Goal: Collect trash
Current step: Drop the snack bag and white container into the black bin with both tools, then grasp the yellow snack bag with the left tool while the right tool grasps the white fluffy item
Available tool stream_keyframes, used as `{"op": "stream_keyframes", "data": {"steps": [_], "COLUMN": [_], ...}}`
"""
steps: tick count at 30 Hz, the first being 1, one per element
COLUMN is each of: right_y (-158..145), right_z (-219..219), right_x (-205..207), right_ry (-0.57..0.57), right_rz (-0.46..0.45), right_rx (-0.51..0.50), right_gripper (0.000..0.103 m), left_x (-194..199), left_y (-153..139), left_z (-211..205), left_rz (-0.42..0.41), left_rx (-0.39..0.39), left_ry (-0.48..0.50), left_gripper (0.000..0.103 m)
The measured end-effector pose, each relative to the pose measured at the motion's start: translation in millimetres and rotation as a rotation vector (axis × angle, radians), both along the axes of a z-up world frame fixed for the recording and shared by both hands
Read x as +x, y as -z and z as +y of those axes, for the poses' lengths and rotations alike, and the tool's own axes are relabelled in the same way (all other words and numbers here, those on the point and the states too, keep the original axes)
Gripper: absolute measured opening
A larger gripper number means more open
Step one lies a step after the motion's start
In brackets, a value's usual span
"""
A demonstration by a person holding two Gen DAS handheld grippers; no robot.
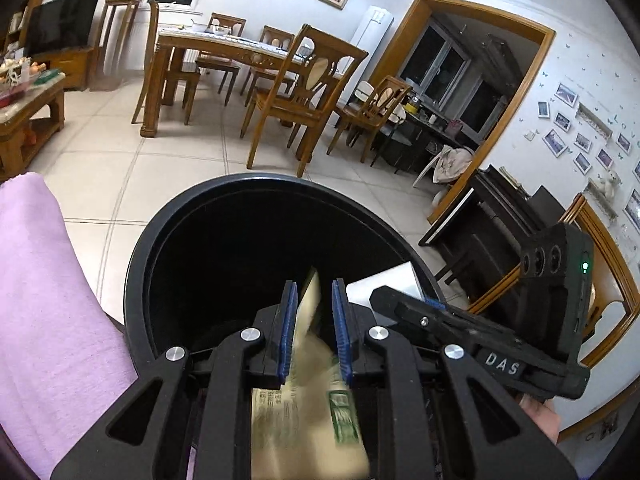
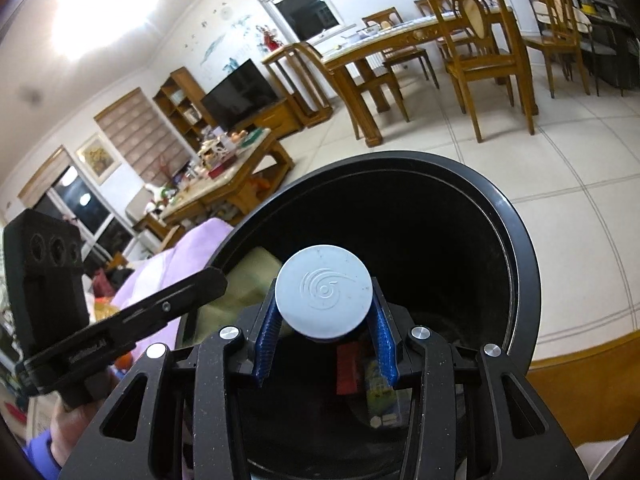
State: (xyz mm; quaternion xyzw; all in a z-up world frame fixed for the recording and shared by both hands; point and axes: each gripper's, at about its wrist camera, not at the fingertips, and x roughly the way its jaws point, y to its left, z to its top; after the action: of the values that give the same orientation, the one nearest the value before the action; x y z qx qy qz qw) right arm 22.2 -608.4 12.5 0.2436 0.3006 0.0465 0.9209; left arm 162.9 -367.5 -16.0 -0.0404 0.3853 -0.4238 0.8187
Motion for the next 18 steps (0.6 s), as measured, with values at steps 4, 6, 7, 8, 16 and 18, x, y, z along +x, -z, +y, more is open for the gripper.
{"op": "stream_keyframes", "data": {"steps": [4,6,7,8,16,18], "right_y": [-0.4,-0.4,-0.8,-3.2,-17.1,-21.8], "right_z": [5.7,7.3,9.0,10.2,32.2,42.5], "right_x": [4.0,2.8,2.3,2.8,-2.3,-4.3], "right_ry": [-0.005,-0.010,-0.014,-0.019,-0.024,-0.036], "right_rz": [0.005,0.006,0.001,-0.003,-0.020,-0.024], "right_rx": [0.000,0.000,-0.002,-0.003,-0.036,-0.044], "right_gripper": [0.041,0.042,0.047,0.055,0.065,0.065], "left_x": [-1.1,-1.4,-0.5,-0.9,-25.1,-35.7], "left_y": [-1.4,-2.8,-2.9,-4.1,-29.8,-39.3], "left_z": [-0.8,0.9,1.6,3.8,47.4,65.5], "left_rz": [-0.006,-0.004,0.000,0.006,-0.032,-0.058], "left_rx": [0.003,0.000,-0.003,-0.006,-0.046,-0.058], "left_ry": [0.000,-0.008,-0.009,-0.011,-0.063,-0.081], "left_gripper": [0.019,0.020,0.021,0.021,0.067,0.071]}}
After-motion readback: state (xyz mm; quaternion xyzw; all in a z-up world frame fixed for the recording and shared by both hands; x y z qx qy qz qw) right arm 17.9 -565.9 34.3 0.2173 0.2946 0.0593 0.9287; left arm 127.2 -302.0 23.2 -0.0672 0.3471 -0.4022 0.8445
